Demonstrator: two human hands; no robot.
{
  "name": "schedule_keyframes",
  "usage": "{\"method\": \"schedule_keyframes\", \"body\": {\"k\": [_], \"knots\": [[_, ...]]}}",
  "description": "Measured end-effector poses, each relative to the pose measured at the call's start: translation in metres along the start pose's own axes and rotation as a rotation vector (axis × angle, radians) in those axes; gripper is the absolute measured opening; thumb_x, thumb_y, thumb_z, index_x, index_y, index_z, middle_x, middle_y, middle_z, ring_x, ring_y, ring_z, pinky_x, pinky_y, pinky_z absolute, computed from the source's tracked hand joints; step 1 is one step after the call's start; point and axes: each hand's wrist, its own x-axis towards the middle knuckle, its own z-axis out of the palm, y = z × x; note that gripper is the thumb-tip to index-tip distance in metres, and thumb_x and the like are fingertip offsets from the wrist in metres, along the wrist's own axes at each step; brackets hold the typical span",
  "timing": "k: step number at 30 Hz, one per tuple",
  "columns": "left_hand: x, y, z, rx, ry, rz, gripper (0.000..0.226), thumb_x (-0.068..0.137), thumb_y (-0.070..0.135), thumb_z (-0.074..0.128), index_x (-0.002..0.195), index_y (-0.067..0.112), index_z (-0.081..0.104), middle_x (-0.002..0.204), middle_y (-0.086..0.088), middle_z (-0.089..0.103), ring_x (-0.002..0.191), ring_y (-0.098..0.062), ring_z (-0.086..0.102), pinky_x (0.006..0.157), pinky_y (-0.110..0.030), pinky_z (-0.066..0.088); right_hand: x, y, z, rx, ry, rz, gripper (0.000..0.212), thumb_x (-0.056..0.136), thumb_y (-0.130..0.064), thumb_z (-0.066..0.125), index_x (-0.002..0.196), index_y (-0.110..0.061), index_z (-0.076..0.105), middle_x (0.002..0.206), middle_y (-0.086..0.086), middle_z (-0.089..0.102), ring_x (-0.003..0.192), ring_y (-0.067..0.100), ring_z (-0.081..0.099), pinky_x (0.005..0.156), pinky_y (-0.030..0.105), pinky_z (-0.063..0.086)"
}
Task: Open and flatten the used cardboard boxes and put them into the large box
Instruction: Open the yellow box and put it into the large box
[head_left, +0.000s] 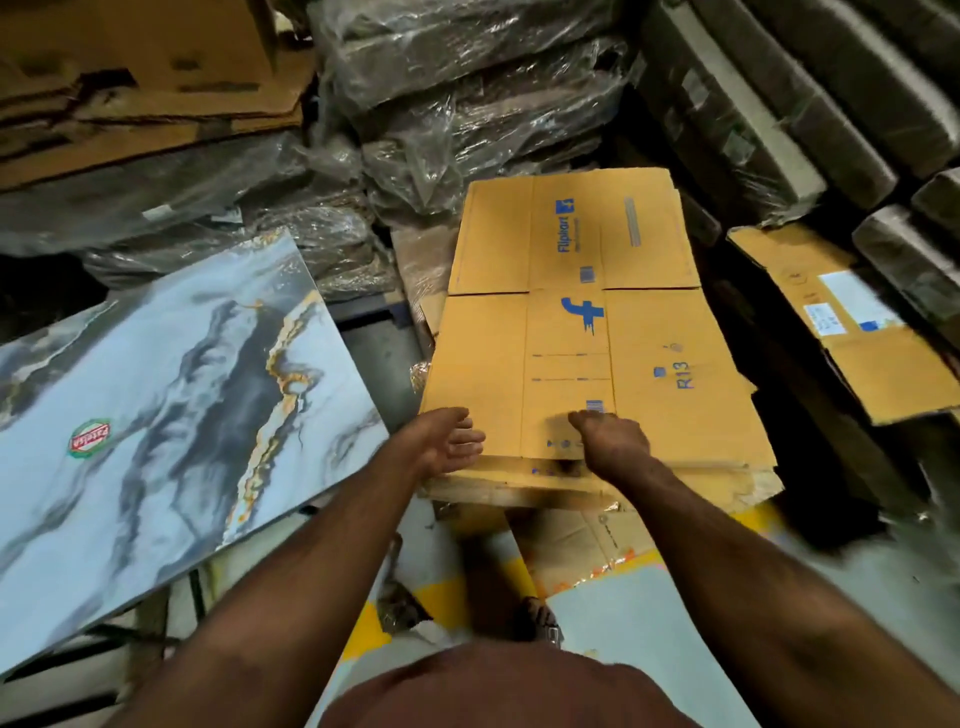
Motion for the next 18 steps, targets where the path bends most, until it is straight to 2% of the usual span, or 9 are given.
{"method": "schedule_keyframes", "body": {"k": [2, 7, 10, 12, 14, 16, 18], "knots": [[-0.005, -0.005, -0.005, 0.05, -0.022, 0.096, 0.018, 0.103, 0.027, 0.049, 0.105, 0.011, 0.056, 0.113, -0.012, 0.065, 0.094, -0.023, 0.064, 0.075, -0.034, 0.053, -0.001, -0.009, 0.002, 0.019, 0.104, -0.066, 0.066, 0.091, -0.014, 0.059, 0.15, -0.023, 0.032, 0.143, 0.003, 0.05, 0.124, 0.027, 0.053, 0.096, 0.041, 0.049], [-0.03, -0.01, -0.039, -0.021, 0.061, 0.411, 0.022, 0.099, 0.029, 0.057, 0.113, 0.012, 0.061, 0.11, -0.008, 0.07, 0.094, -0.019, 0.069, 0.078, -0.03, 0.056, 0.003, -0.062, -0.031, 0.121, 0.355, -0.237, 0.062, 0.095, -0.012, 0.054, 0.152, -0.022, 0.031, 0.153, 0.005, 0.041, 0.138, 0.026, 0.039, 0.114, 0.043, 0.03], [-0.064, -0.011, -0.071, -0.061, 0.144, 0.576, 0.021, 0.103, 0.026, 0.051, 0.113, 0.011, 0.06, 0.106, -0.007, 0.07, 0.096, -0.019, 0.067, 0.086, -0.031, 0.052, -0.003, -0.119, -0.058, 0.199, 0.534, -0.409, 0.061, 0.09, -0.005, 0.058, 0.147, -0.016, 0.041, 0.147, 0.009, 0.049, 0.131, 0.03, 0.047, 0.11, 0.044, 0.036], [-0.093, -0.014, -0.099, -0.098, 0.203, 0.672, 0.018, 0.105, 0.023, 0.045, 0.111, 0.012, 0.058, 0.103, -0.006, 0.069, 0.091, -0.016, 0.065, 0.081, -0.026, 0.049, -0.011, -0.165, -0.072, 0.274, 0.615, -0.55, 0.06, 0.085, -0.001, 0.062, 0.142, -0.012, 0.049, 0.141, 0.012, 0.055, 0.126, 0.032, 0.051, 0.104, 0.046, 0.042], [-0.122, -0.022, -0.134, -0.156, 0.266, 0.769, 0.016, 0.105, 0.019, 0.044, 0.109, 0.012, 0.058, 0.098, -0.004, 0.069, 0.085, -0.014, 0.064, 0.073, -0.021, 0.047, -0.018, -0.216, -0.083, 0.328, 0.661, -0.701, 0.055, 0.083, 0.0, 0.064, 0.137, -0.007, 0.054, 0.136, 0.017, 0.058, 0.12, 0.036, 0.055, 0.098, 0.046, 0.047], [-0.152, -0.037, -0.177, -0.227, 0.333, 0.863, 0.016, 0.105, 0.013, 0.043, 0.108, 0.009, 0.059, 0.096, -0.006, 0.068, 0.081, -0.013, 0.063, 0.069, -0.019, 0.047, -0.027, -0.272, -0.094, 0.367, 0.679, -0.834, 0.049, 0.085, -0.004, 0.057, 0.134, -0.004, 0.056, 0.132, 0.018, 0.06, 0.117, 0.038, 0.057, 0.096, 0.045, 0.049], [-0.186, -0.059, -0.227, -0.273, 0.407, 0.93, 0.017, 0.105, 0.012, 0.043, 0.105, 0.012, 0.06, 0.096, -0.004, 0.069, 0.082, -0.013, 0.064, 0.073, -0.021, 0.048, -0.042, -0.334, -0.102, 0.415, 0.684, -0.943, 0.047, 0.086, -0.007, 0.052, 0.132, -0.003, 0.057, 0.131, 0.017, 0.061, 0.116, 0.037, 0.057, 0.097, 0.043, 0.047]]}}
